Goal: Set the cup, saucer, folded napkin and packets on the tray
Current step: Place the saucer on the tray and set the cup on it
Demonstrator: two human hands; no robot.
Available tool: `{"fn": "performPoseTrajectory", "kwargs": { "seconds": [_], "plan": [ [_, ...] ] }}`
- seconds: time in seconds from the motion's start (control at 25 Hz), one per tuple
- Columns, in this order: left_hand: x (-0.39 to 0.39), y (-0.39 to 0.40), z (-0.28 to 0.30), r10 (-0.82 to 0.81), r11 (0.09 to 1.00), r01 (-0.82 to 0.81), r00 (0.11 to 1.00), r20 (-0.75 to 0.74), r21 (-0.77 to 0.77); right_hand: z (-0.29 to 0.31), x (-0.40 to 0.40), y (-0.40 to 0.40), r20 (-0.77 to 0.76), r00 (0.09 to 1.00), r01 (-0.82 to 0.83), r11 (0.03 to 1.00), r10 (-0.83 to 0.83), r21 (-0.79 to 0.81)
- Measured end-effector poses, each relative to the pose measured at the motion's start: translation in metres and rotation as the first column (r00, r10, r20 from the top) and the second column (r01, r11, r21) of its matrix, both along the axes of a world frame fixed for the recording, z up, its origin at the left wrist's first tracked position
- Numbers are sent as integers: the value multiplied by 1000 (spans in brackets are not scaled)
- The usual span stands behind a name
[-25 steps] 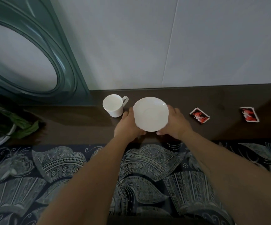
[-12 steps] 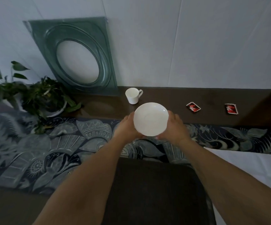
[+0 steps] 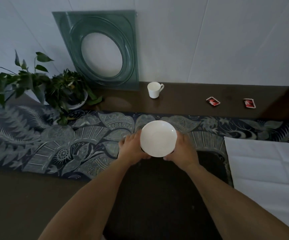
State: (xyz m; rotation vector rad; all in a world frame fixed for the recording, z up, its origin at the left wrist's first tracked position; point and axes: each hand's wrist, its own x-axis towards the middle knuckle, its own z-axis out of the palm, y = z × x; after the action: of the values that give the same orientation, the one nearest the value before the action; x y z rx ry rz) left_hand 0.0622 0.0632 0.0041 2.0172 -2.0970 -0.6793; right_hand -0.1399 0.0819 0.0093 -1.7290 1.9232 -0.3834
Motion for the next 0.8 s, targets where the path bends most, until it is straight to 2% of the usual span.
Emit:
{"fn": "performPoseTrajectory", "kwargs": {
  "seconds": [0.32,0.48,0.8],
  "plan": [
    [47,51,-50,-63,994,64,998,-6,85,-39,49,65,-33,998,58,988,-54,143],
    [54,59,-67,-97,989,97,995,-5,115,-52,60,78,-5,992,121,973,-122,198],
    [65,71,-85,-138,982,136,990,4,128,-67,70,94,3,988,148,948,-155,281]
  ]
}}
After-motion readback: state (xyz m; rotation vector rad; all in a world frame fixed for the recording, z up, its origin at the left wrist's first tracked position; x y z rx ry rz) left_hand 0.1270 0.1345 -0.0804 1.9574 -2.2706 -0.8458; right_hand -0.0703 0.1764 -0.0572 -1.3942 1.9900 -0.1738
